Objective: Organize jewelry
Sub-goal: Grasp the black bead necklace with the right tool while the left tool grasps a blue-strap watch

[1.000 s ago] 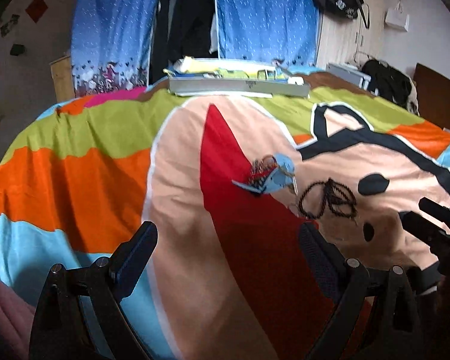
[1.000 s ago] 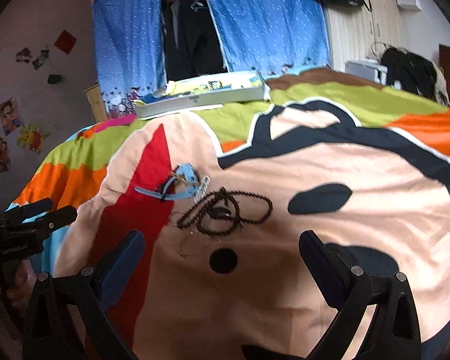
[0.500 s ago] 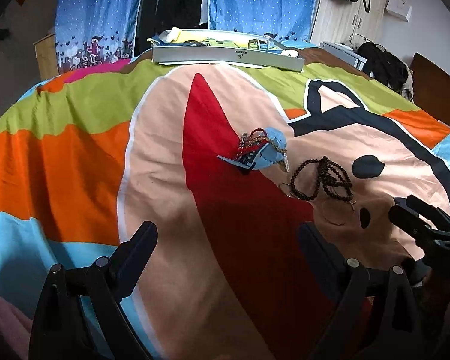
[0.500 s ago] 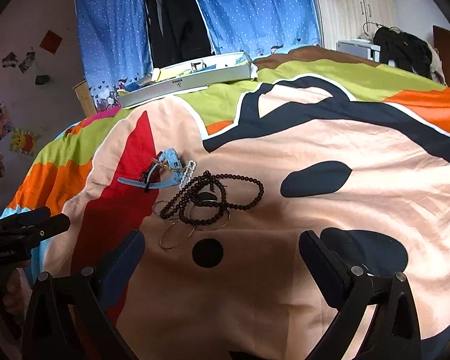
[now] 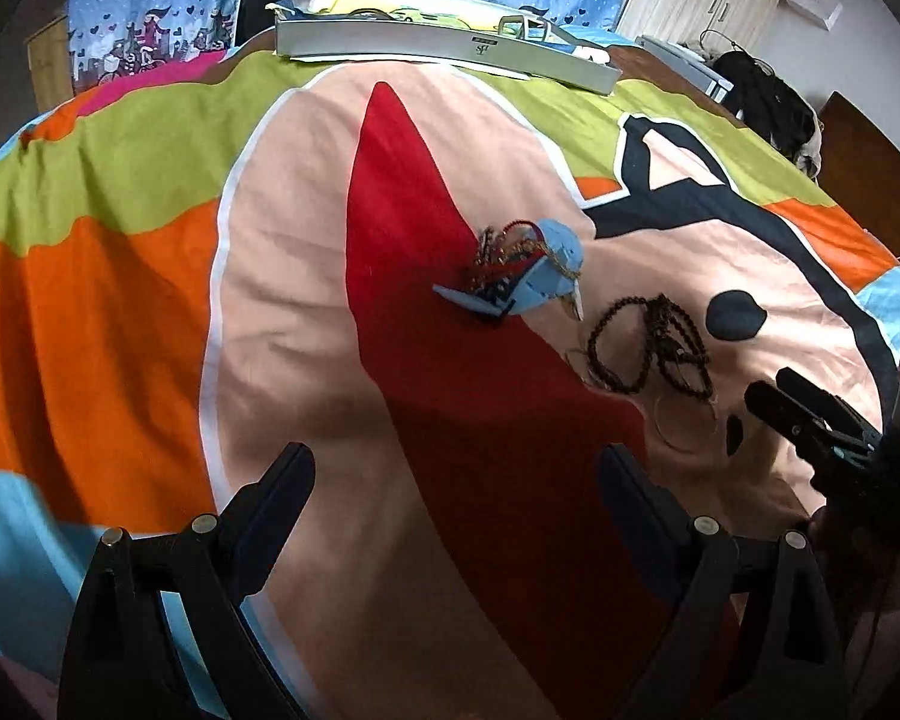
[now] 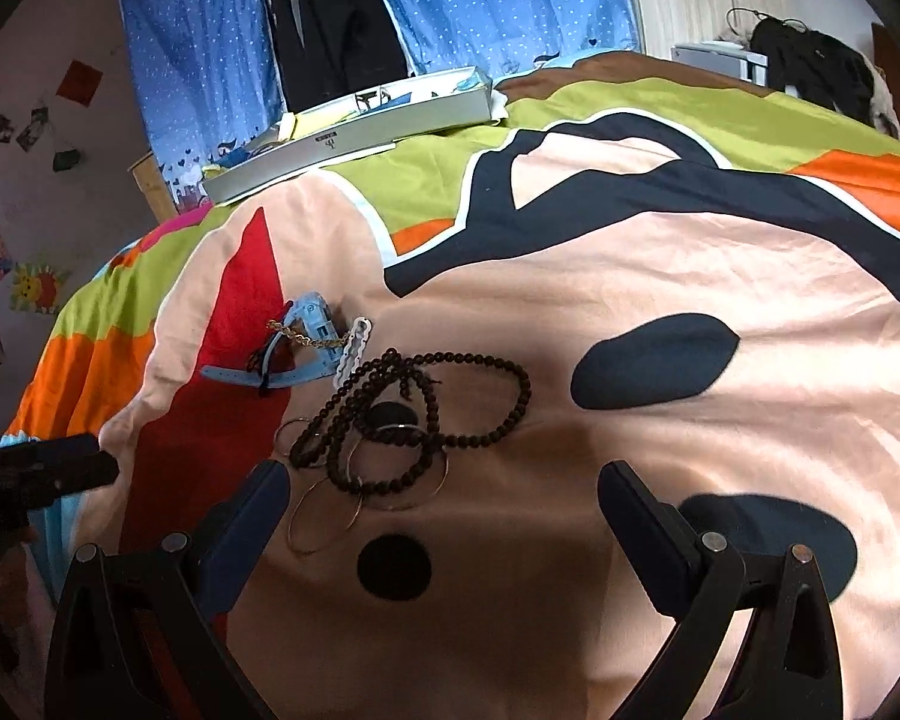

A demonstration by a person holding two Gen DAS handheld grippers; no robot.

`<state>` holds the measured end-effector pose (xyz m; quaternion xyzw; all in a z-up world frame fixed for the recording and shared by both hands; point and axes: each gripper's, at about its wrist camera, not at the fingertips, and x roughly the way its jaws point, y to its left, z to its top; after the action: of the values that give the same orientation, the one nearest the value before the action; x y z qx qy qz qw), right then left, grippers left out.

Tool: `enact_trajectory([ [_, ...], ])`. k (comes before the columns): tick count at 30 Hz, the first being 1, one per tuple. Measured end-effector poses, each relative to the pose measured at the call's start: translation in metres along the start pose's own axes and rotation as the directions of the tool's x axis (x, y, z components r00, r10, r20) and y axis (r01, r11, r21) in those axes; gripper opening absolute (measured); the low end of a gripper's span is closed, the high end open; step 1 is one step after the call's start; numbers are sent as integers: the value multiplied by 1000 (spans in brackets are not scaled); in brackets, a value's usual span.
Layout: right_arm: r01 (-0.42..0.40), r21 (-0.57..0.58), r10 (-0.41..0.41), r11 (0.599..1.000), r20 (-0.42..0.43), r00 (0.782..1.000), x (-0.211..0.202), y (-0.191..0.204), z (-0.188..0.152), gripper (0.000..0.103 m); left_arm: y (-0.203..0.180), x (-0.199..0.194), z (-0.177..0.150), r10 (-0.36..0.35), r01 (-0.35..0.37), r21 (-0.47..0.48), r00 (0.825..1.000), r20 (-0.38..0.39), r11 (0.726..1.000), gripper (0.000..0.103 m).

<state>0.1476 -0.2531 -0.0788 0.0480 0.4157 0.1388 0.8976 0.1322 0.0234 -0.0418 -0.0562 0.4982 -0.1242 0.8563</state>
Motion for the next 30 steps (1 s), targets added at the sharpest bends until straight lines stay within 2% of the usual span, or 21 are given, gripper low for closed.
enact_trajectory([
  [5, -8, -42, 7, 999, -18, 1000, 9, 2, 3, 103, 6, 14, 16, 9, -9, 6, 1000, 10, 1000, 92],
  [13, 2, -75, -4, 997, -31, 1000, 17, 2, 17, 103, 19, 32, 40, -107, 108, -58, 994, 26, 992, 92],
  [21, -16, -90, 13, 996, -42, 999, 32, 13, 24, 98, 33, 50, 54, -118, 121, -113, 993, 31, 986, 90],
  [25, -25, -75, 22, 997, -45, 999, 40, 20, 24, 91, 39, 59, 54, -149, 148, -138, 989, 7, 979, 70],
  [30, -36, -77, 32, 996, -48, 998, 47, 26, 28, 87, 43, 62, 54, -195, 193, -156, 981, 3, 969, 53],
])
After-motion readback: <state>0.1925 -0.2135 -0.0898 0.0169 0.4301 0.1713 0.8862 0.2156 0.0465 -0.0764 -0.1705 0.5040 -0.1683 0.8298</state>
